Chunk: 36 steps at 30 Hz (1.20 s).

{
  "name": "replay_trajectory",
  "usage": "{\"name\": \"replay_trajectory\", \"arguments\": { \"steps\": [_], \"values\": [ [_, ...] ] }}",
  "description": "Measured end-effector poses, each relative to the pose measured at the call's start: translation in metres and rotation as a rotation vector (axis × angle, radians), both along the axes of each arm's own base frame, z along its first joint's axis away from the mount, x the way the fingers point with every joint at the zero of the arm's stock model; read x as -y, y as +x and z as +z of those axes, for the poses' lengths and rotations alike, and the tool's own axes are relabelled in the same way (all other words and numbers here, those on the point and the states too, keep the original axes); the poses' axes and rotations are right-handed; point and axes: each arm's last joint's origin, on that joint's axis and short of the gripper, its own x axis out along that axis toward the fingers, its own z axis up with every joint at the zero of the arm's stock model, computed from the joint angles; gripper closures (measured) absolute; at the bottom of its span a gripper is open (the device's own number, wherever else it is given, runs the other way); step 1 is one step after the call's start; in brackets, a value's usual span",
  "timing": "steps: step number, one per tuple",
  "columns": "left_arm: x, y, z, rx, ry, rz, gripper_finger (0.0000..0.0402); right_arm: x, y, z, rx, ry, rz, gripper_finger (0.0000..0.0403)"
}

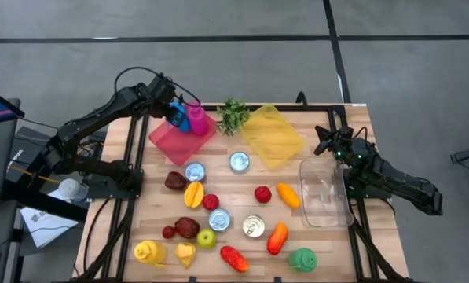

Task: Pick & Place Food Item
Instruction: Put the yellow water bottle into the pink bin

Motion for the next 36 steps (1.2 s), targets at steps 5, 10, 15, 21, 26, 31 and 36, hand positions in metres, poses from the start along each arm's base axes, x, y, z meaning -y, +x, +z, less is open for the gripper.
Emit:
{"name": "replay_trajectory", "arguments": {
  "steps": [5,10,15,21,26,31,36],
  "values": [
    [0.001,-0.001,0.007,0.024,0.05,-0.03,0.0207,0.0,0.0,0.0,0.02,0.015,-0.002,0.039],
    [0.017,-0.01,0.03,0.15,0.082,-0.105,0.0195,0.0,0.0,0.0,0.02,0.015,-0.001,0.039],
    [0.069,-0.034,0.06,0.333,-0.044,-0.441,0.0186,0.0,0.0,0.0,0.02,0.014,-0.001,0.039],
    [0.145,-0.066,0.072,0.546,-0.449,-0.766,0.0195,0.0,0.0,0.0,0.019,0.014,-0.001,0.039],
    [0.181,-0.08,0.084,0.659,-0.685,-0.791,0.0225,0.0,0.0,0.0,0.017,0.013,-0.001,0.039],
    [0.212,-0.058,0.091,0.698,-0.682,-0.909,0.0264,0.0,0.0,0.0,0.019,0.014,-0.001,0.039],
    [0.254,-0.021,0.084,0.654,-0.63,-1.104,0.0314,0.0,0.0,0.0,0.029,0.022,-0.002,0.039]
  ]
}}
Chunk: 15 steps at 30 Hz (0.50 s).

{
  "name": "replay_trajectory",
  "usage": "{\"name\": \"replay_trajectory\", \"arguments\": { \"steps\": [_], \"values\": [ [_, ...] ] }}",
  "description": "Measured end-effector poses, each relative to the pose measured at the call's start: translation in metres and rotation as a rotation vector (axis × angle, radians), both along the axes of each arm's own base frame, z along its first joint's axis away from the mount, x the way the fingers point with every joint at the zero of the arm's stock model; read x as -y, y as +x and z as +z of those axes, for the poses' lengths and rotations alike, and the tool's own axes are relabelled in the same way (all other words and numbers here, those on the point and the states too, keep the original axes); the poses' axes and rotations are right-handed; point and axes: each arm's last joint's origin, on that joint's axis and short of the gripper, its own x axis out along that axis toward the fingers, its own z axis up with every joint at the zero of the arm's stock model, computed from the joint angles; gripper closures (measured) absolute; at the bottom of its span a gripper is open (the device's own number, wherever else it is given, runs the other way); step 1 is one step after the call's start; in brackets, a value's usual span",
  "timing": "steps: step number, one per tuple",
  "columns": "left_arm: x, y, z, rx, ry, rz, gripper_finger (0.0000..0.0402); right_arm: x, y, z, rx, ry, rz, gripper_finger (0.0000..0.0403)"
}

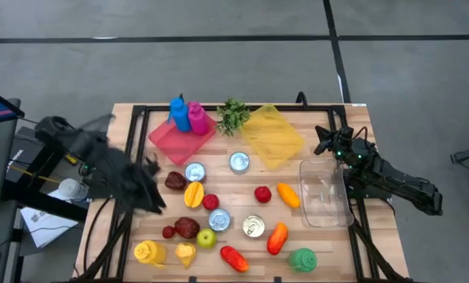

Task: Pick & Place Food Item
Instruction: Put the yellow water bottle into the pink bin

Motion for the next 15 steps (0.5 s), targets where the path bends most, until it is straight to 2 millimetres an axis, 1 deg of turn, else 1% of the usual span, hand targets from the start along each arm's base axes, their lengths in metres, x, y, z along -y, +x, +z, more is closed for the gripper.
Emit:
{"name": "replay_trajectory", "arguments": {
  "steps": [2,4,7,11,15],
  "values": [
    [0.017,0.005,-0.008,-0.058,0.043,-0.068,0.0339,0.0,0.0,0.0,0.001,0.001,0.0,0.039],
    [0.03,0.006,-0.012,-0.115,0.052,-0.131,0.0364,0.0,0.0,0.0,0.002,0.002,0.0,0.039],
    [0.047,0.004,-0.022,-0.229,0.047,-0.161,0.0394,0.0,0.0,0.0,0.002,0.002,0.0,0.039],
    [0.064,0.0,-0.031,-0.342,0.039,-0.157,0.0398,0.0,0.0,0.0,0.001,0.002,0.0,0.039],
    [0.071,-0.007,-0.04,-0.443,0.074,-0.066,0.0401,0.0,0.0,0.0,0.002,0.002,0.0,0.039]
  ]
}}
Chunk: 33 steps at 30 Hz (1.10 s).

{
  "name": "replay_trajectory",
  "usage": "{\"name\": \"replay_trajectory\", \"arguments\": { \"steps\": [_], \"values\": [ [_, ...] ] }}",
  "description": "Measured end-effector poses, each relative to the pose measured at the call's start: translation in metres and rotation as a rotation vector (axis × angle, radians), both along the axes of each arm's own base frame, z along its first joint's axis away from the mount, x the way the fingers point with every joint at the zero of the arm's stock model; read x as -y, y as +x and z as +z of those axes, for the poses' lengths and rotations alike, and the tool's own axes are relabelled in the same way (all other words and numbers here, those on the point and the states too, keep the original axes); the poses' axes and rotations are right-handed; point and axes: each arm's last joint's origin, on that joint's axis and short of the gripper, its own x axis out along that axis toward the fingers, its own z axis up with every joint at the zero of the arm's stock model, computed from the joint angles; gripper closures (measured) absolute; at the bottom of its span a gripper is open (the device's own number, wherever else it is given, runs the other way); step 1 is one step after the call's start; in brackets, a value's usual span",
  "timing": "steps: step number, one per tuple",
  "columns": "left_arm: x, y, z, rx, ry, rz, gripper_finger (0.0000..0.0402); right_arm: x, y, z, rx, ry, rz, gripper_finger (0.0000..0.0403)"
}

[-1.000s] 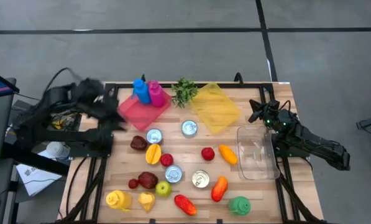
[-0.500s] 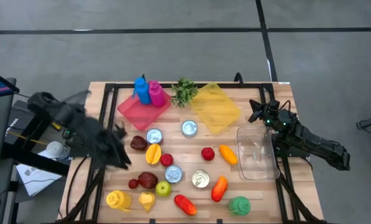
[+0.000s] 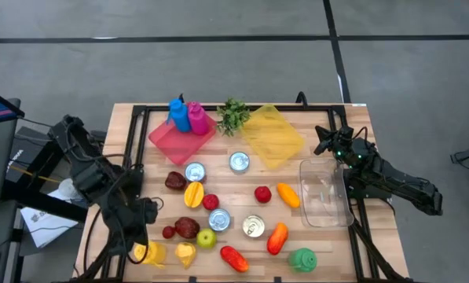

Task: Pick & Place Food Item
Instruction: Put the yellow water bottle into the pink bin

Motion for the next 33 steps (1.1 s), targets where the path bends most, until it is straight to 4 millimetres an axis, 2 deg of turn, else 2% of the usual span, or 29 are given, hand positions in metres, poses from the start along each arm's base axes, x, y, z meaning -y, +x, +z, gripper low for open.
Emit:
{"name": "replay_trajectory", "arguments": {
  "steps": [4,9,14,19,23,28,33],
  "values": [
    [0.01,-0.002,-0.008,-0.058,0.127,0.06,0.0401,0.0,0.0,0.0,0.0,0.0,0.0,0.039],
    [0.029,0.003,-0.003,-0.142,0.285,0.029,0.0401,0.0,0.0,0.0,0.0,0.0,0.0,0.039],
    [0.05,0.002,0.001,-0.117,0.26,-0.021,0.0401,0.0,0.0,0.0,0.0,0.0,0.0,0.039],
    [0.054,-0.005,0.0,-0.165,0.231,0.04,0.039,0.0,0.0,0.0,0.0,0.0,0.0,0.039],
    [0.054,-0.011,0.002,-0.187,0.216,0.065,0.0347,0.0,0.0,0.0,0.0,0.0,0.0,0.039],
    [0.061,-0.02,0.001,-0.176,0.211,0.019,0.026,0.0,0.0,0.0,0.0,0.0,0.0,0.039],
    [0.066,-0.03,-0.008,-0.167,0.253,-0.015,0.0177,0.0,0.0,0.0,0.0,0.0,0.0,0.039]
  ]
}}
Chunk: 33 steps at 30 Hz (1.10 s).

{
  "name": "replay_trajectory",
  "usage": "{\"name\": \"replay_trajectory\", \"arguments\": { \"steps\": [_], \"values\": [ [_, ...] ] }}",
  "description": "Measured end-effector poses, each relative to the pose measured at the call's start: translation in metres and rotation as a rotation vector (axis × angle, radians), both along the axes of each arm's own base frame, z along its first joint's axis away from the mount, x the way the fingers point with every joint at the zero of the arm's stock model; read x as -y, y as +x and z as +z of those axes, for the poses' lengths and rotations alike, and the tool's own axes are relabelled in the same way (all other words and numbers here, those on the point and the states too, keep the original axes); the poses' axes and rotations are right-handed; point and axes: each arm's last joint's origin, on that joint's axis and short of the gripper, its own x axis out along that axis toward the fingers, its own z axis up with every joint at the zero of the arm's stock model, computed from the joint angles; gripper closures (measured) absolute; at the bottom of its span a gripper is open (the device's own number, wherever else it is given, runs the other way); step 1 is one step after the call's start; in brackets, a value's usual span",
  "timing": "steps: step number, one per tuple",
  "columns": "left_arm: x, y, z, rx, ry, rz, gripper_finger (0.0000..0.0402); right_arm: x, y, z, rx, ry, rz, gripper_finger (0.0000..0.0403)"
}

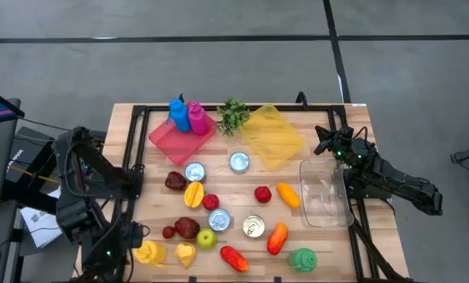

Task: Pick & Place Food Item
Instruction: Put the yellow water bottle into the pink bin

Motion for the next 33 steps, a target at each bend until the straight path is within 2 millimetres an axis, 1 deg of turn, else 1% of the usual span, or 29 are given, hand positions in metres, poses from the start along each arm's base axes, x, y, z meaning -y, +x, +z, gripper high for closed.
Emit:
{"name": "replay_trajectory", "arguments": {
  "steps": [3,7,12,16,24,29,33],
  "values": [
    [0.001,-0.002,-0.009,0.015,0.034,0.002,0.015,0.0,0.0,0.0,0.0,0.0,0.0,0.039],
    [0.0,-0.002,-0.02,0.01,0.073,0.007,0.0142,0.0,0.0,0.0,0.0,0.0,0.0,0.039],
    [0.003,0.001,-0.03,0.042,0.075,0.022,0.0156,0.0,0.0,0.0,0.001,0.0,0.0,0.039],
    [0.004,0.003,-0.031,0.074,0.067,0.033,0.0171,0.0,0.0,0.0,0.0,0.0,0.0,0.039],
    [0.004,0.003,-0.031,0.075,0.07,0.031,0.0198,0.0,0.0,0.0,0.0,0.0,0.0,0.039],
    [0.004,0.003,-0.04,0.071,0.084,0.031,0.0212,0.0,0.0,0.0,0.0,0.0,0.0,0.039],
    [0.006,0.004,-0.044,0.085,0.057,0.032,0.0223,0.0,0.0,0.0,0.001,0.0,0.0,0.039]
  ]
}}
